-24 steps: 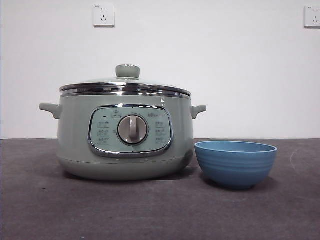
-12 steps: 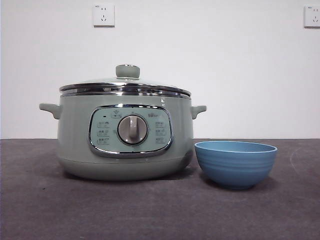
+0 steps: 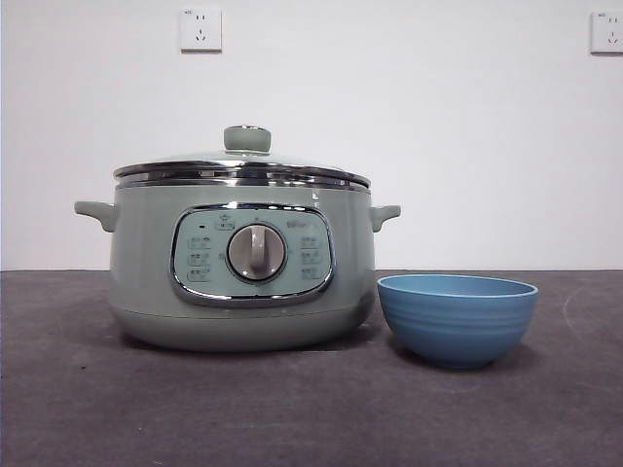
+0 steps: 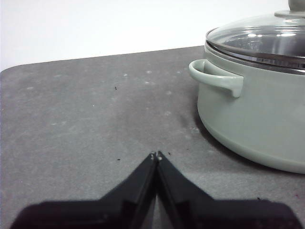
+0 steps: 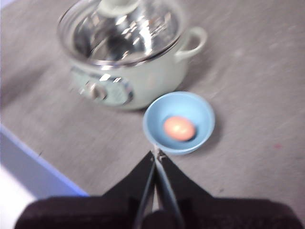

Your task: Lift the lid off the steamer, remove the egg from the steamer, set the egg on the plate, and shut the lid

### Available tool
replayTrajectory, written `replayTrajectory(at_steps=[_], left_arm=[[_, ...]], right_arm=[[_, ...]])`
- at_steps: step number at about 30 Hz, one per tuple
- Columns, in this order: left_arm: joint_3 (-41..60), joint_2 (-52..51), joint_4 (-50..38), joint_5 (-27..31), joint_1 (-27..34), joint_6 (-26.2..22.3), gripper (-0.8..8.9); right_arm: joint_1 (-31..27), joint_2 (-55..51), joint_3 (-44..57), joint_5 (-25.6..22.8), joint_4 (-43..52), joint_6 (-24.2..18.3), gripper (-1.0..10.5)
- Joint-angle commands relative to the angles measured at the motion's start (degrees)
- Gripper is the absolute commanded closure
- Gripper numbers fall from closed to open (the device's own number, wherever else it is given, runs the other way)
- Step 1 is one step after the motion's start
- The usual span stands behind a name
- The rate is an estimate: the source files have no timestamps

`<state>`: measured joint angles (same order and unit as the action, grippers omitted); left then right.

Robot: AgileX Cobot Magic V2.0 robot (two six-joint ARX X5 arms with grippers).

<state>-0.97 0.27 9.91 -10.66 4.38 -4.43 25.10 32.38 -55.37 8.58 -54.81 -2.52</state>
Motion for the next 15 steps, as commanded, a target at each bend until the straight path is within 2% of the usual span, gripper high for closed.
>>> replayTrajectory(at_steps=[1, 6, 8, 15], left_arm=[[0.8, -0.2, -0.2, 0.0, 0.2, 0.3, 8.17], [0.8, -0.2, -0.2, 0.0, 0.2, 0.3, 8.17], [0.8, -0.2, -0.2, 0.0, 0.2, 0.3, 8.17], [0.8, -0.2, -0.2, 0.0, 0.2, 0.3, 8.17]], right_arm=[[-4.9, -2.9, 0.5, 0.5, 1.7, -0.5, 9.5], [-12.9, -8.1, 3.1, 0.5, 12.0, -3.4, 9.5], [-15.0, -10.6, 6.8, 0.5, 18.5, -2.9, 9.5], [-19.8, -21.4, 30.3, 0.3, 45.0, 0.3, 9.5]])
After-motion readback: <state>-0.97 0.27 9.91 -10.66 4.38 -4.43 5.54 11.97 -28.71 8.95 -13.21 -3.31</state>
